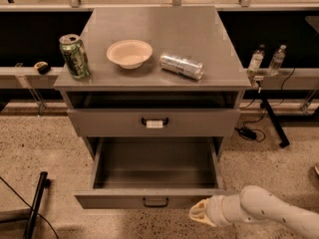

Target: Close middle drawer

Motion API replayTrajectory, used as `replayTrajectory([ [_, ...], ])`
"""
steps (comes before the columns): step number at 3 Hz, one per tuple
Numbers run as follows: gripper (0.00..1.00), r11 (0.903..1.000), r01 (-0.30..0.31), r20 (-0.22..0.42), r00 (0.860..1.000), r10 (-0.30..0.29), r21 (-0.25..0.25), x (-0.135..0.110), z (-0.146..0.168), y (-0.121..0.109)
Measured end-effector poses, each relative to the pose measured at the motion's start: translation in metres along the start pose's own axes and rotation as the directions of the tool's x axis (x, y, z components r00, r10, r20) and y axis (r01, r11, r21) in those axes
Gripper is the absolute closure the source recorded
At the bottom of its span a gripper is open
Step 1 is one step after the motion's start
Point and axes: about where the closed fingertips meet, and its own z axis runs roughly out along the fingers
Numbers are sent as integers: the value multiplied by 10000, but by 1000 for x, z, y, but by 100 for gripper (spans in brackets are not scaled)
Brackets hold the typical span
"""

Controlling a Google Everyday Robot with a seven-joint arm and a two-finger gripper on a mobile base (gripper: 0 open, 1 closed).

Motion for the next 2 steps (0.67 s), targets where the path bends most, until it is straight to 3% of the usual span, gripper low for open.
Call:
replayTrajectory([
  [1,100,9910,-1197,1018,9883,1132,598,15,22,-21],
  [2,100,9842,-1567,1445,9790,1438,824,17,28,-32],
])
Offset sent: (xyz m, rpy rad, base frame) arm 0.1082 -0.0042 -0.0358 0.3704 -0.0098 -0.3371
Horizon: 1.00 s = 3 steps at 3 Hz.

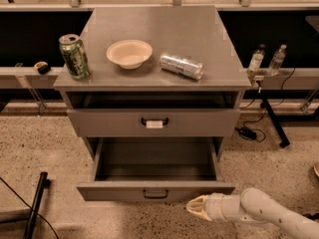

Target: Close middle drawer

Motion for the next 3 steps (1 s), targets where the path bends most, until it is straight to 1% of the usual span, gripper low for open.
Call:
replayTrajectory([
  [1,100,9976,-414,806,9961,368,557,-5,7,-29],
  [2,100,9932,-640,1393,9890,501,975,-9,11,-50],
  [3,100,9756,-663,2128,9769,207,2093,-26,7,-105],
])
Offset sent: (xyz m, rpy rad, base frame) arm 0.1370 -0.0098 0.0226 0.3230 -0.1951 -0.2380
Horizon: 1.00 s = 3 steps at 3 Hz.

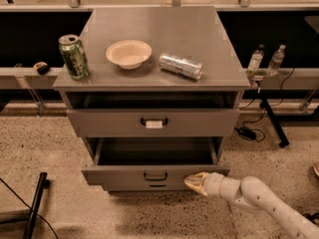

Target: Close middle drawer

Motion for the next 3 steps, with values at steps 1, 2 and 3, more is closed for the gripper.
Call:
replayTrajectory([
  [1,100,10000,20,15,10000,-20,94,-2,0,-4],
  [2,100,9953,153,131,9998,-167,958,-17,-1,-56],
  [3,100,9906,204,218,9995,-235,1351,-6,-2,-77],
])
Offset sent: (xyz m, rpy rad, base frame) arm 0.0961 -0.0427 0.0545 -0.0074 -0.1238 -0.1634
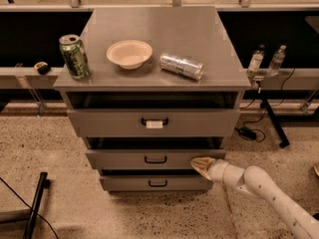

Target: Close middle drawer

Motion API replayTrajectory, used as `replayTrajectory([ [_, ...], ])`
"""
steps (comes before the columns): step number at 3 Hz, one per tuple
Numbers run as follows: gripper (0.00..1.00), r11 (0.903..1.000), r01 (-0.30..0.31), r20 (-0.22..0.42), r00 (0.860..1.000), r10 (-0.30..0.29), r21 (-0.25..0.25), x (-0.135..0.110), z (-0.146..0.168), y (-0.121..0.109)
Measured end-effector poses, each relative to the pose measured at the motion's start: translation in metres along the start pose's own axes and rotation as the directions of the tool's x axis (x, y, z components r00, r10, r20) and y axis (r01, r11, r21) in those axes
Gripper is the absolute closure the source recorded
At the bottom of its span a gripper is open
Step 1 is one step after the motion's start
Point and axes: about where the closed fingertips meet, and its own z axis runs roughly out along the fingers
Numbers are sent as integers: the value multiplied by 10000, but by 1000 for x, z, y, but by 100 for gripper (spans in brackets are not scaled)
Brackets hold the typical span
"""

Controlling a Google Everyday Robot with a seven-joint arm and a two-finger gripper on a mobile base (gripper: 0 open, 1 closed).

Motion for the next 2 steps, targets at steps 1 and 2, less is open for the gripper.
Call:
replayTrajectory([
  [1,100,9999,151,-6,9999,-151,-56,6,-2,7],
  [2,100,9942,915,176,9957,-906,-560,9,-20,38],
])
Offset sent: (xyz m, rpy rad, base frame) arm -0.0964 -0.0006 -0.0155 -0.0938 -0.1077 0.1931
